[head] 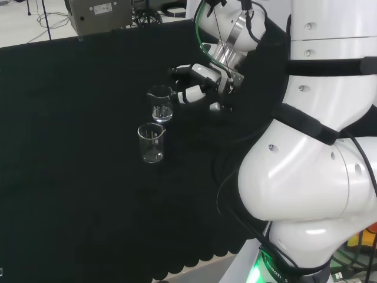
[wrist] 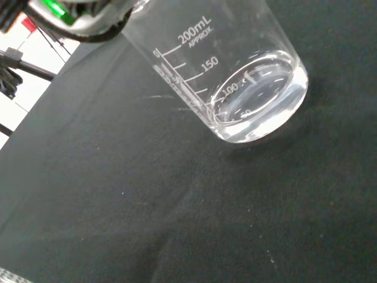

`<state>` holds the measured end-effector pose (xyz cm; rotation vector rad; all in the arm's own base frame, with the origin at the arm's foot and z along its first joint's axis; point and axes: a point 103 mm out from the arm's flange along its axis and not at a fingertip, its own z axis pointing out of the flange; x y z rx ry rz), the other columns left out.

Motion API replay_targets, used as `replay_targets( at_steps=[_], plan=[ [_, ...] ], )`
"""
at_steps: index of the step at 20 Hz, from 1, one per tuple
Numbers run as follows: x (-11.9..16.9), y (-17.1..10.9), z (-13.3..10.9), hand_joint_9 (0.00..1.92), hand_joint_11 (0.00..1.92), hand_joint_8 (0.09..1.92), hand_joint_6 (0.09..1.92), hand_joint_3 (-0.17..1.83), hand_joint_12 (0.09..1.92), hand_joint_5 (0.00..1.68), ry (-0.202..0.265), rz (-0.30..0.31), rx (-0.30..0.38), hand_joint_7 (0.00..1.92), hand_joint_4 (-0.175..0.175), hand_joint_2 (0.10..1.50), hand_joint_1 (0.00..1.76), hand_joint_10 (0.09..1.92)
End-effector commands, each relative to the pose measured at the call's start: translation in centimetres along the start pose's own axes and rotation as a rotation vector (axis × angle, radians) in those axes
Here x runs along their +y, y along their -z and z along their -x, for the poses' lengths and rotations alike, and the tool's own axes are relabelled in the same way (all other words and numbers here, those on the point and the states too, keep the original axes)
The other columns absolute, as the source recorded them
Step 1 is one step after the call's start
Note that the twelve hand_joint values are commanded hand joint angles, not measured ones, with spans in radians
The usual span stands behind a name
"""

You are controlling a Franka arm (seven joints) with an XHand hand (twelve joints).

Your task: Pick up the beaker on the right.

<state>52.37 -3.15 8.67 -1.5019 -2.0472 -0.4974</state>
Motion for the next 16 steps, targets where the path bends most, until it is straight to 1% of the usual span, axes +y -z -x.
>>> replay_targets(
  at_steps=[1,3,6,8,16],
  plan=[
    [0.1,-0.3,0.8,0.55,0.2,0.67,0.09,0.54,1.39,0.54,0.006,0.024,0.029,0.38,-0.049,0.58,0.8,0.59],
    [0.3,-0.5,0.9,0.56,0.2,0.67,0.09,0.54,1.39,0.54,0.003,0.02,0.018,0.38,-0.049,0.58,0.8,0.59],
    [1.0,-1.5,0.5,0.55,0.2,0.67,0.09,0.54,1.39,0.54,0.0,0.014,0.005,0.37,-0.049,0.58,0.8,0.59],
    [1.2,-2.0,0.5,0.55,0.2,0.66,0.09,0.54,1.39,0.54,-0.004,0.02,-0.009,0.36,-0.049,0.58,0.79,0.59],
    [2.1,-3.3,0.6,0.52,0.18,0.66,0.09,0.54,1.38,0.53,-0.016,0.004,0.011,0.33,-0.05,0.58,0.79,0.58]
  ],
)
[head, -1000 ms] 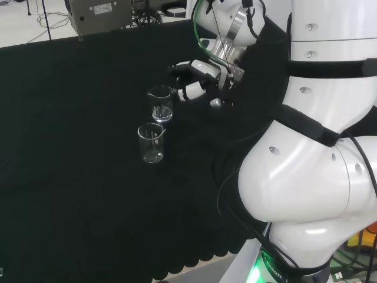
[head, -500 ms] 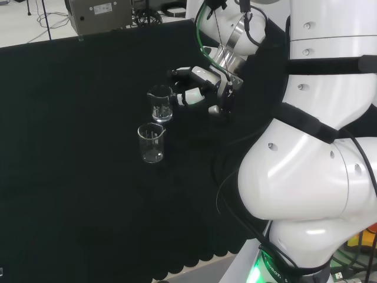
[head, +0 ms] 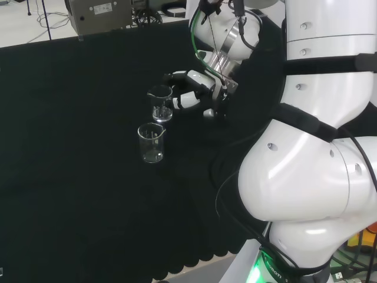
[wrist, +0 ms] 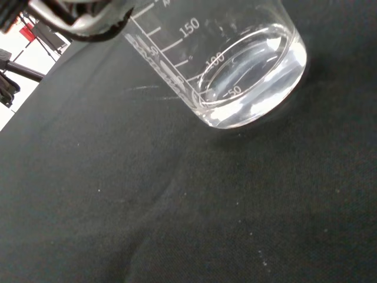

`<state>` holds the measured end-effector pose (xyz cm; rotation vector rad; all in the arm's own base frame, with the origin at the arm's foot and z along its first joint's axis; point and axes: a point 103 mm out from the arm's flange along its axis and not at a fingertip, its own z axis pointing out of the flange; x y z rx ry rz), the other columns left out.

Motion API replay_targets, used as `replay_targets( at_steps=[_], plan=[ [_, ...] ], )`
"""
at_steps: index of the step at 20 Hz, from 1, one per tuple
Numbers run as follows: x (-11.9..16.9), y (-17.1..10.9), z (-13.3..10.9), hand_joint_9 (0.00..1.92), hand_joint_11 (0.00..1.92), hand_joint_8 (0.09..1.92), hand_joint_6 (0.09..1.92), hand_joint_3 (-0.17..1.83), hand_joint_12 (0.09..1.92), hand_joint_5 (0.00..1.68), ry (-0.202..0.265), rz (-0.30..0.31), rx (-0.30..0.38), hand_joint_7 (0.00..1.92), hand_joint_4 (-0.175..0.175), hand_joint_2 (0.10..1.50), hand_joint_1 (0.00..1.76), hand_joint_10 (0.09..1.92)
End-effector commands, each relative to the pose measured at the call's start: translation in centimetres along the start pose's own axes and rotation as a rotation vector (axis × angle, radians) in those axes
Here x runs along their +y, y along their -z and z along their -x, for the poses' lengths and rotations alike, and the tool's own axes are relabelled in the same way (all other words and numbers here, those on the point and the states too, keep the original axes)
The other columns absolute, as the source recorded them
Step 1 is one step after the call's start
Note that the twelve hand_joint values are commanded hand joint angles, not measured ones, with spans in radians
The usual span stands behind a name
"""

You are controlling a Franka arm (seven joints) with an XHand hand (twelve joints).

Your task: Pick up the beaker on the right.

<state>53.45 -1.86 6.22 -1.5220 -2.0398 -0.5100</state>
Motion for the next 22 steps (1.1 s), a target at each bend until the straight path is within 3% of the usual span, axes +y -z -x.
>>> replay_targets(
  at_steps=[1,11,17,22],
  plan=[
    [0.6,-0.7,0.0,0.52,0.17,0.66,0.09,0.54,1.39,0.53,-0.012,-0.01,0.021,0.33,-0.05,0.58,0.79,0.58],
    [1.0,-2.2,0.1,0.5,0.16,0.67,0.09,0.53,1.39,0.53,0.007,-0.009,0.081,0.31,-0.049,0.57,0.79,0.58],
    [1.2,-2.6,-0.1,0.49,0.15,0.67,0.09,0.53,1.39,0.53,0.034,-0.006,0.08,0.3,-0.048,0.57,0.79,0.58],
    [1.5,-3.0,-0.5,0.49,0.14,0.67,0.09,0.53,1.4,0.53,0.03,0.033,0.07,0.3,-0.048,0.57,0.79,0.59]
  ],
)
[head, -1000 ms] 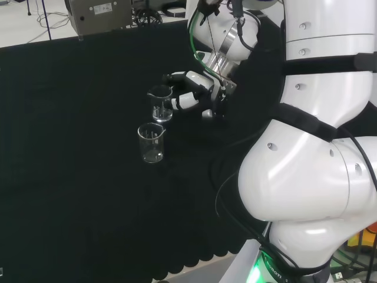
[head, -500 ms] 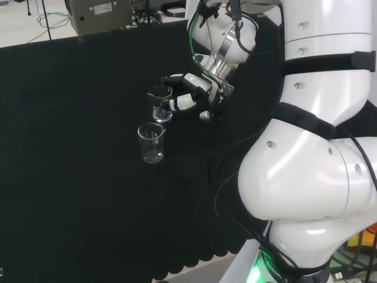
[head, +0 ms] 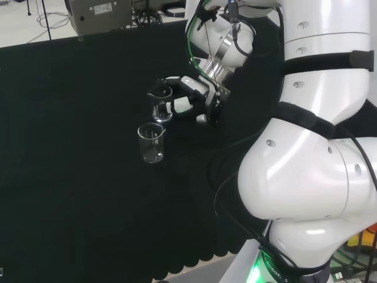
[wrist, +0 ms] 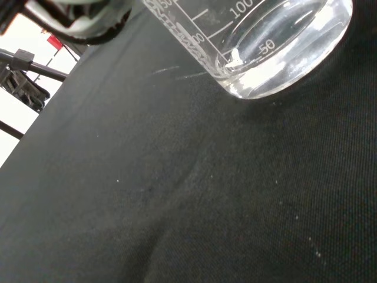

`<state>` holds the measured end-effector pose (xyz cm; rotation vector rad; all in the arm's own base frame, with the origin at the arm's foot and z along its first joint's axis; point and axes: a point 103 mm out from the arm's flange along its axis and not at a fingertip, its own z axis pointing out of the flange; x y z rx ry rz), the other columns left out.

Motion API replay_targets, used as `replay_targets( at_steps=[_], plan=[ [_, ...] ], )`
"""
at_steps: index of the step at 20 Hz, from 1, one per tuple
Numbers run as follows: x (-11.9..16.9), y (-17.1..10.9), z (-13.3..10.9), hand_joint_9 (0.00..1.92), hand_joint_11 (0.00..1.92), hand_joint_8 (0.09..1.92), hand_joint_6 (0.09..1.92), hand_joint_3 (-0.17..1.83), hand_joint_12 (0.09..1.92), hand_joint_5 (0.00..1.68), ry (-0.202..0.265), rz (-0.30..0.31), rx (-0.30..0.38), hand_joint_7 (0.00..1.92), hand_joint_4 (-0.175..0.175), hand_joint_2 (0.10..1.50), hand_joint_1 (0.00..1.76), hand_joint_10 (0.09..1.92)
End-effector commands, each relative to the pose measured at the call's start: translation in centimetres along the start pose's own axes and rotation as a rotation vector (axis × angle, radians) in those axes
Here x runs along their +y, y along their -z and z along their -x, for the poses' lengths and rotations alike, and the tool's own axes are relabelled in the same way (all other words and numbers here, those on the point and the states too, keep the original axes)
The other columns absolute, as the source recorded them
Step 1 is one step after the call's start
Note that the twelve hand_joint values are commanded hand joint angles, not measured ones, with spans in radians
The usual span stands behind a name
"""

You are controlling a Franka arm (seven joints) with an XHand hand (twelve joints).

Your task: Pick up the beaker on the right.

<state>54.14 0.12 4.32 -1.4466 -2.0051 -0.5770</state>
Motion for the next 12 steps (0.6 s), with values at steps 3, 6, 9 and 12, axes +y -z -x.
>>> replay_targets(
  at_steps=[3,6,9,12],
  plan=[
    [0.33,-0.4,-0.26,0.48,0.13,0.67,0.09,0.53,1.4,0.53,-0.003,0.041,-0.007,0.3,-0.047,0.57,0.79,0.59],
    [0.53,-0.76,-0.38,0.48,0.13,0.67,0.09,0.52,1.4,0.53,-0.006,0.044,0.0,0.29,-0.047,0.57,0.79,0.59],
    [0.5,-0.97,-0.2,0.48,0.13,0.68,0.09,0.52,1.4,0.53,0.002,0.053,0.029,0.3,-0.047,0.57,0.79,0.6],
    [0.61,-1.33,-0.2,0.5,0.12,0.68,0.09,0.52,1.4,0.54,0.012,0.056,0.048,0.31,-0.047,0.57,0.79,0.6]
  ],
)
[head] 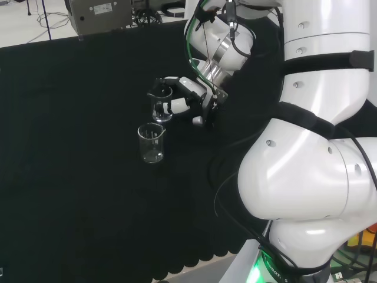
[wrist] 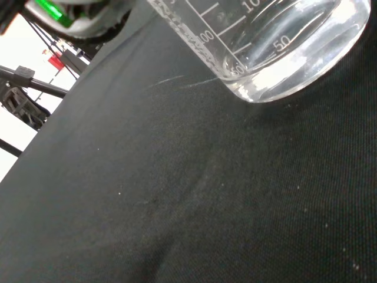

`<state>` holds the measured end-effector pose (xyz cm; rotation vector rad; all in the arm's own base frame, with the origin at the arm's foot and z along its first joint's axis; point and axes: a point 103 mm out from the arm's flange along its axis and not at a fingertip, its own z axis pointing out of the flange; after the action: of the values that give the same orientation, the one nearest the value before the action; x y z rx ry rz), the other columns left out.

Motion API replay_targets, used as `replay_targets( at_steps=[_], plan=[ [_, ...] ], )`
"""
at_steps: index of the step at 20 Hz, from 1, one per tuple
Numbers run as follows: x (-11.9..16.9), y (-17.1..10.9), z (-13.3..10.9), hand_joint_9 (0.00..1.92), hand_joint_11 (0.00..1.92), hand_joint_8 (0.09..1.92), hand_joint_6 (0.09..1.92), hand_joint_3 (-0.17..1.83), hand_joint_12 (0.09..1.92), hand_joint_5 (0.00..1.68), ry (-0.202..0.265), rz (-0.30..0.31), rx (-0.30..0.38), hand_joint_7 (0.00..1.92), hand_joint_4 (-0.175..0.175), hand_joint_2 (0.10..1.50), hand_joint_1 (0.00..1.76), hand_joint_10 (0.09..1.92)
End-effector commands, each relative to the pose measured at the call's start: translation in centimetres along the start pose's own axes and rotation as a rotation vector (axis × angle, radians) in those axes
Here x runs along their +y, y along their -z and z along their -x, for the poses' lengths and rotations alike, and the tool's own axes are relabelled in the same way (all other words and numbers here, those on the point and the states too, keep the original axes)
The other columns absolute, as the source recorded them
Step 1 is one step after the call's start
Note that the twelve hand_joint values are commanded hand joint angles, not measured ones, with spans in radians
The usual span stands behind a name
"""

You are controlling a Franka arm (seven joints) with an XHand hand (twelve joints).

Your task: Pick up the beaker on the right.

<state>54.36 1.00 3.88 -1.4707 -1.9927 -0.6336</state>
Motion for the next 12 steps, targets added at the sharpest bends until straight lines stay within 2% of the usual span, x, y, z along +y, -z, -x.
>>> replay_targets(
  at_steps=[1,12],
  plan=[
    [0.14,-0.68,0.01,0.5,0.11,0.68,0.09,0.52,1.4,0.54,0.013,0.008,0.04,0.31,-0.047,0.56,0.8,0.6],
    [0.59,-0.76,-0.26,0.52,0.08,0.69,0.09,0.51,1.4,0.59,0.027,-0.002,0.071,0.34,-0.045,0.56,0.82,0.6]
  ],
)
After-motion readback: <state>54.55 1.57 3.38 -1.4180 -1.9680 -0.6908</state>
